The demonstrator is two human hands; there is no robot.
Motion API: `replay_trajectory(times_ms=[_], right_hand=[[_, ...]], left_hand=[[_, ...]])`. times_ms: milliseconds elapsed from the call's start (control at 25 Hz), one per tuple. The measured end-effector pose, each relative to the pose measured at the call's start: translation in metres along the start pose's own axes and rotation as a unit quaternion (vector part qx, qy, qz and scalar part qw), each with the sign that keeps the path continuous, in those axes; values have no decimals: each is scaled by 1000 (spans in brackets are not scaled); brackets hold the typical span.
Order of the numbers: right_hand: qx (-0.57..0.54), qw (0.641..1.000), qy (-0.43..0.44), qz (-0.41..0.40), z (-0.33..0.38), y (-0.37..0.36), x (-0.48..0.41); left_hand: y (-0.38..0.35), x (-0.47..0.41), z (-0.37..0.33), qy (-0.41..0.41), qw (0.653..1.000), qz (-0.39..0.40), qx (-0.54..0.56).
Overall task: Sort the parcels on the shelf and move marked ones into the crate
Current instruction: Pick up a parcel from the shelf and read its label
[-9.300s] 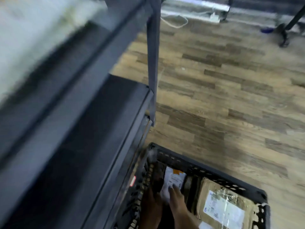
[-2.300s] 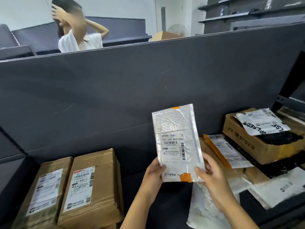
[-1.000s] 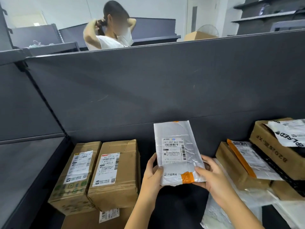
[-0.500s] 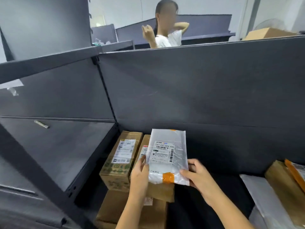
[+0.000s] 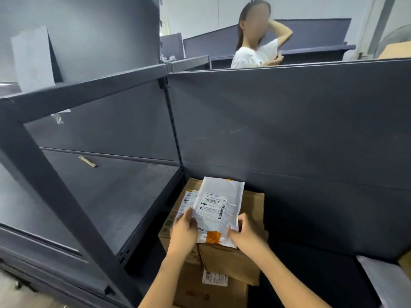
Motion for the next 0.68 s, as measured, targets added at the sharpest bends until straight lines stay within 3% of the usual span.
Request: replay_trajectory(times_ms=[120, 240, 440, 560, 680], right_hand=[[123, 992, 18, -24, -1, -5, -6], [135, 990, 28, -30, -2, -4, -5], [137, 990, 39, -24, -17, 10, 2], [127, 991, 10, -50, -44, 39, 6], [116, 990, -42, -72, -84, 72, 14]], left_hand=[[2, 5, -2, -7, 992, -42, -115], [1, 8, -5, -6, 988, -53, -145], [4, 16, -8, 9, 989, -98, -111], [3, 27, -39, -30, 988, -134, -73], [-16, 31, -78, -78, 988, -117, -61]])
Point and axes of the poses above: each hand's wrist, its own x-axis away from the middle knuckle, its own y-axis out of the back of the hand, z = x × y, the point moved 9 cm from there along -x, towards the middle knuckle, and after that the axes turned 6 degrees about -x, right-handed, at the moved point
